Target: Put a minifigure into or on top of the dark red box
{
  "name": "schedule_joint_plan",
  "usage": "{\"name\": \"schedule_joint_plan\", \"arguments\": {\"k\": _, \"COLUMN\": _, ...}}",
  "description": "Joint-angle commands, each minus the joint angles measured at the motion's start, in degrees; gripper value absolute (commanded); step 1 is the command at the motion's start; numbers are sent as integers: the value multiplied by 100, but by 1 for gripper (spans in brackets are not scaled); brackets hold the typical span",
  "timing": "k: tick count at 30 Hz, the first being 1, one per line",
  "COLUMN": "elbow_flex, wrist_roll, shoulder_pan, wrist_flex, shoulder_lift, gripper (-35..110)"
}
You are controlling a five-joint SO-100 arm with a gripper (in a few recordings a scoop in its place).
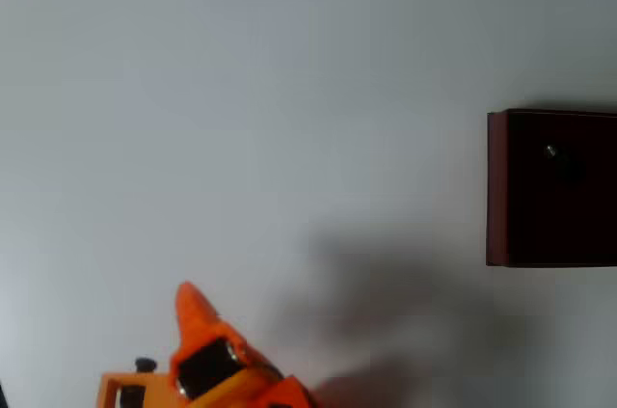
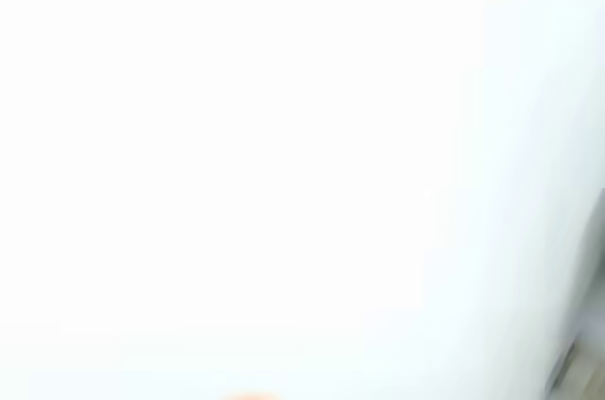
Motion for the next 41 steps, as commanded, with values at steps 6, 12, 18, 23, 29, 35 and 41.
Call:
{"name": "schedule_joint_plan", "arguments": {"k": 6, "elbow_flex": 1573, "wrist_roll": 202, "shoulder_pan": -1354, "wrist_flex": -97, "shoulder_lift": 914, "gripper": 0}}
{"name": "schedule_joint_plan", "arguments": {"k": 12, "elbow_flex": 1942, "wrist_roll": 246, "shoulder_pan": -1784, "wrist_flex": -176, "shoulder_lift": 914, "gripper": 0}}
{"name": "schedule_joint_plan", "arguments": {"k": 18, "elbow_flex": 2030, "wrist_roll": 97, "shoulder_pan": -1960, "wrist_flex": -176, "shoulder_lift": 923, "gripper": 0}}
{"name": "schedule_joint_plan", "arguments": {"k": 23, "elbow_flex": 2030, "wrist_roll": -9, "shoulder_pan": -2057, "wrist_flex": -176, "shoulder_lift": 923, "gripper": 0}}
{"name": "schedule_joint_plan", "arguments": {"k": 29, "elbow_flex": 2030, "wrist_roll": -79, "shoulder_pan": -2127, "wrist_flex": -176, "shoulder_lift": 923, "gripper": 0}}
{"name": "schedule_joint_plan", "arguments": {"k": 35, "elbow_flex": 2030, "wrist_roll": -105, "shoulder_pan": -2145, "wrist_flex": -176, "shoulder_lift": 923, "gripper": 0}}
{"name": "schedule_joint_plan", "arguments": {"k": 41, "elbow_flex": 2030, "wrist_roll": -62, "shoulder_pan": -2136, "wrist_flex": -185, "shoulder_lift": 923, "gripper": 0}}
